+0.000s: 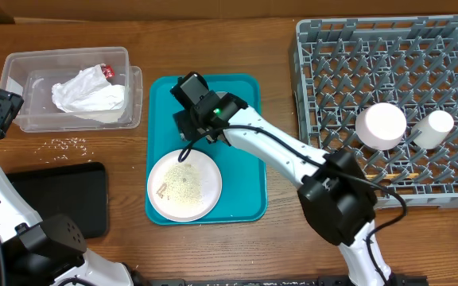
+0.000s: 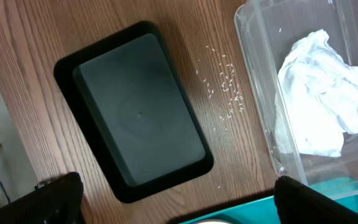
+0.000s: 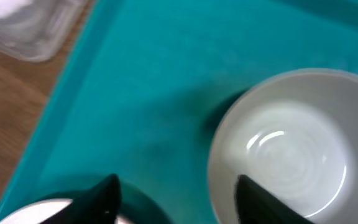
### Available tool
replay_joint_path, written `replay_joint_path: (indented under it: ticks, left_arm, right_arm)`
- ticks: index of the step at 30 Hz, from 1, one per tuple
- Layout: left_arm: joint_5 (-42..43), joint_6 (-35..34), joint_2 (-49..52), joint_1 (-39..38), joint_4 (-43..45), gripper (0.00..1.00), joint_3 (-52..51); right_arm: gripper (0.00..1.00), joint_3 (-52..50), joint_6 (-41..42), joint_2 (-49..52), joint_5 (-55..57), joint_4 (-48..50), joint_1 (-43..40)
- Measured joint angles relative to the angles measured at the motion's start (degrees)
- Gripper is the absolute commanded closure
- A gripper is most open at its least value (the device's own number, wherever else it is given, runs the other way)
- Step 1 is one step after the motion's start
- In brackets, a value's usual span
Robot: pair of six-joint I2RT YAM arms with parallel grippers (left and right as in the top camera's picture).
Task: Sort waste into correct bins and load items into the dishwasher
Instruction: 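Grasp the white saucer rim with the right gripper and lift it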
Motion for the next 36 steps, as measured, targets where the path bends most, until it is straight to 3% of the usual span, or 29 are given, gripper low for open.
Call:
replay_joint_path:
  ticks: [2, 9, 15, 19, 21, 30, 36]
  left_arm:
    - [0.0, 0.0, 0.0, 0.0, 0.0, 0.0, 0.0]
    - [0.0, 0.0, 0.0, 0.0, 0.0, 0.0, 0.0]
    - [0.0, 0.0, 0.0, 0.0, 0.0, 0.0, 0.0]
    - [0.0, 0.0, 0.0, 0.0, 0.0, 0.0, 0.0]
    - [0.0, 0.0, 0.0, 0.0, 0.0, 0.0, 0.0]
    - [0.0, 0.0, 0.0, 0.0, 0.0, 0.0, 0.0]
    - [0.0, 0.0, 0.0, 0.0, 0.0, 0.0, 0.0]
  right_arm:
    - [0.56, 0.0, -0.3, 1.5, 0.5, -0.4, -0.2]
    - [0.61, 0.0, -0.4, 3.3, 1.2, -0.7, -0.4]
    - [0.79, 0.0, -0.8, 3.6, 1.9, -1.6, -0.4]
    - [0.84, 0.0, -0.6, 3.8, 2.2, -2.5, -0.4]
    - [0.95, 0.1, -0.5, 3.8, 2.3, -2.6, -0.4]
    - [0.96, 11.6, 0.7, 3.8, 2.6, -14.8, -1.2]
    - [0.96, 23.5, 0.9, 0.4, 6.1, -24.6, -6.6]
